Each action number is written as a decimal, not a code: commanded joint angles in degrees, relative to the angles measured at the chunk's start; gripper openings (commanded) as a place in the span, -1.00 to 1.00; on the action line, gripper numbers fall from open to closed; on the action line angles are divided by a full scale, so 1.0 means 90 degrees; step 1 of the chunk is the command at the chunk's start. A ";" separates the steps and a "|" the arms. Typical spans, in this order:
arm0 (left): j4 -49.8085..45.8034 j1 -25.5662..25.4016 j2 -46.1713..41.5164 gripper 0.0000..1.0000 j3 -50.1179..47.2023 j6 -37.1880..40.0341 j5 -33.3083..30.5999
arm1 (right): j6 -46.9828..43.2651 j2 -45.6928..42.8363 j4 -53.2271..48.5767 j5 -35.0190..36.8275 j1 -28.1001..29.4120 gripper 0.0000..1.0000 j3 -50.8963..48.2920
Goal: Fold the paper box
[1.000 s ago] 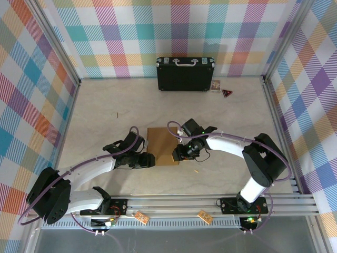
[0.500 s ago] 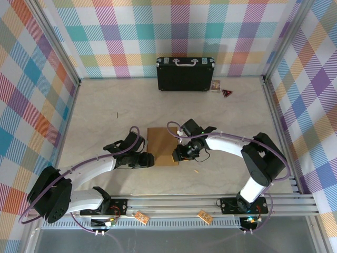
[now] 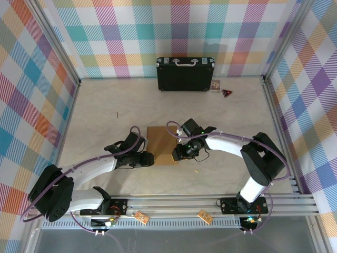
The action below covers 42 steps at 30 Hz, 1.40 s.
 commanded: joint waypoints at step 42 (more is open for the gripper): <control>-0.0121 -0.0008 0.0288 -0.29 0.0302 0.0345 -0.0490 | -0.1730 0.2049 -0.1445 0.0864 -0.0408 0.01 0.3789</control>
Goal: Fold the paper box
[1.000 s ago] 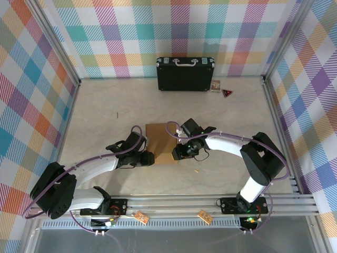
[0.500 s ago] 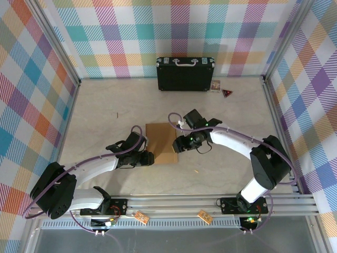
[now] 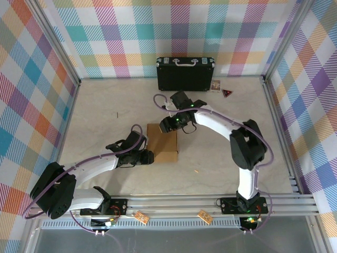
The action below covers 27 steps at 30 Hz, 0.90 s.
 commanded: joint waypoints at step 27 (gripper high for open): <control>0.0415 -0.0008 0.1074 -0.34 0.0038 -0.0201 -0.0981 | 0.0039 0.0866 -0.0013 -0.0070 -0.0010 -0.06 -0.0467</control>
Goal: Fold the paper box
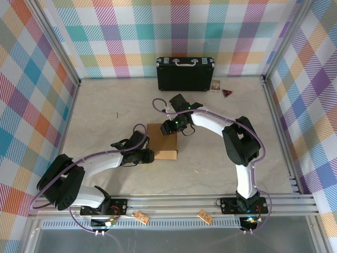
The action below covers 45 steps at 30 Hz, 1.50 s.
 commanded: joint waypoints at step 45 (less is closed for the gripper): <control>-0.0774 0.0079 -0.0530 -0.08 0.0167 -0.0311 -0.1181 | 0.0267 0.0076 -0.0329 -0.0161 -0.0023 -0.10 -0.0734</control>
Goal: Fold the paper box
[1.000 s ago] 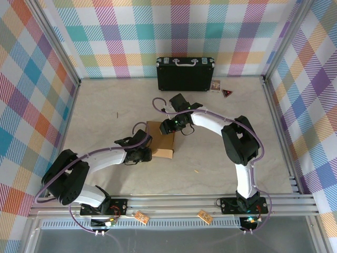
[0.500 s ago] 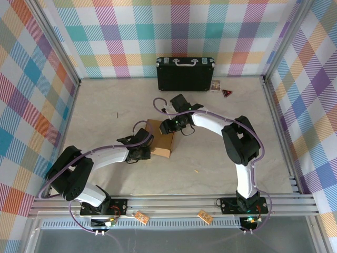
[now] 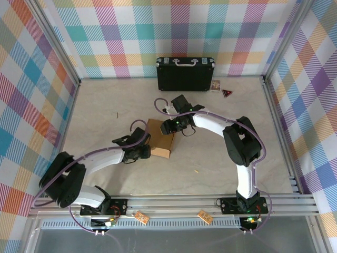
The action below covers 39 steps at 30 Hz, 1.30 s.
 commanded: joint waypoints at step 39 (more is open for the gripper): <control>0.0910 0.0179 0.0934 -1.00 0.0371 -0.0268 0.1316 | -0.0079 0.0088 -0.1083 0.1380 -0.0421 0.32 0.0476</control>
